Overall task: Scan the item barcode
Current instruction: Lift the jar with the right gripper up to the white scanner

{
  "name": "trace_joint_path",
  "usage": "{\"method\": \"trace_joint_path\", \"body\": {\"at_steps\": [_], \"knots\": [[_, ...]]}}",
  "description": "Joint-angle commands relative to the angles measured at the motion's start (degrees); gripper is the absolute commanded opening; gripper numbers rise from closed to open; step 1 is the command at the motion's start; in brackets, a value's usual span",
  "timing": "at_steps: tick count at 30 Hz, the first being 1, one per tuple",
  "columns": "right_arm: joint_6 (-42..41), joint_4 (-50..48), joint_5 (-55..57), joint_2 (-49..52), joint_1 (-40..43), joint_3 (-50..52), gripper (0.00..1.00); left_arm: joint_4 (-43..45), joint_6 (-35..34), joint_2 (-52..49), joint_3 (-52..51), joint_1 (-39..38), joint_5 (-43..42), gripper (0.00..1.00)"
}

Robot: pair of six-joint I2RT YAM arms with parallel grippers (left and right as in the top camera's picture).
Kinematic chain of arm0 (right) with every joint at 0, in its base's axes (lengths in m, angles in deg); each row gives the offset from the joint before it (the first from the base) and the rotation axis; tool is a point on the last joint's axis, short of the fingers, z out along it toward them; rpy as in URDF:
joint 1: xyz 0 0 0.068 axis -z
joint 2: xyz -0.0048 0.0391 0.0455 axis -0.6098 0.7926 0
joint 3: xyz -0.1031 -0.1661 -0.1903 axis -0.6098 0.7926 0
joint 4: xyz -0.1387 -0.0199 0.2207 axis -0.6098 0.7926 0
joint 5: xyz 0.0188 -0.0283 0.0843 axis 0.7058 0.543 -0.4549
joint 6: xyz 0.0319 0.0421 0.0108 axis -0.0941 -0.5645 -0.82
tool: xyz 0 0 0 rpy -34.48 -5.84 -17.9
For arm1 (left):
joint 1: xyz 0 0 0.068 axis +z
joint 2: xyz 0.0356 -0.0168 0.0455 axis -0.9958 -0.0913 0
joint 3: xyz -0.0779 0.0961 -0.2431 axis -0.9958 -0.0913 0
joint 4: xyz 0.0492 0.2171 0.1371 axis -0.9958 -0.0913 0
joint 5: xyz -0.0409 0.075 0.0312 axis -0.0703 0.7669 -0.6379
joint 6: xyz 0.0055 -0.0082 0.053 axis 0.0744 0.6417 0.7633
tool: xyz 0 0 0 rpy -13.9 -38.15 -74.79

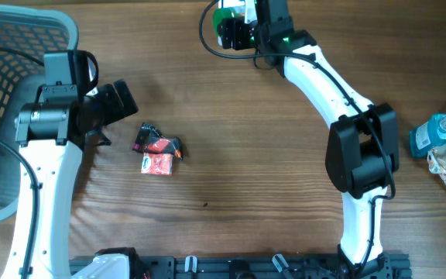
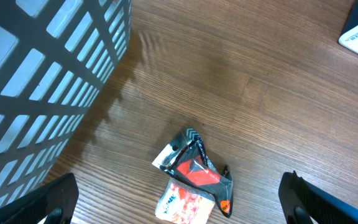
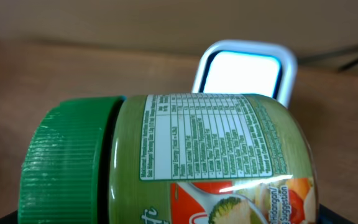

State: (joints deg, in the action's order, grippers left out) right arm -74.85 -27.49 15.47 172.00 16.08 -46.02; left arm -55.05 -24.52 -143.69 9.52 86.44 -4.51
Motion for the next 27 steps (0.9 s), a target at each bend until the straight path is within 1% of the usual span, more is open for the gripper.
{"method": "trace_joint_path", "body": {"at_steps": [1,7,11,14,16,20,27], "knots": [[3.1,-4.9,5.1,-1.6,0.1,-1.3,0.71,0.2,0.8,-0.1,0.6,0.4,0.4,1.00],[4.4,-11.8,5.3,1.2,0.1,-1.3,0.71,0.2,0.8,0.0,0.6,0.4,0.3,1.00],[4.5,-15.9,5.4,3.8,-0.3,-1.3,0.72,0.2,0.8,-0.1,0.6,0.4,0.3,1.00],[4.8,-19.6,5.8,5.9,-0.7,-1.3,0.75,0.2,0.8,-0.1,0.6,0.4,0.3,1.00],[7.0,-21.4,7.4,6.8,-1.4,-1.3,0.75,0.2,0.8,0.0,0.6,0.4,0.3,1.00],[10.3,-22.9,11.8,7.9,-2.6,-1.3,0.75,0.2,0.8,-0.1,0.6,0.4,0.3,1.00],[10.9,-24.8,13.9,11.0,-2.6,-1.3,0.75,0.2,0.8,0.0,0.6,0.4,0.4,1.00]]}}
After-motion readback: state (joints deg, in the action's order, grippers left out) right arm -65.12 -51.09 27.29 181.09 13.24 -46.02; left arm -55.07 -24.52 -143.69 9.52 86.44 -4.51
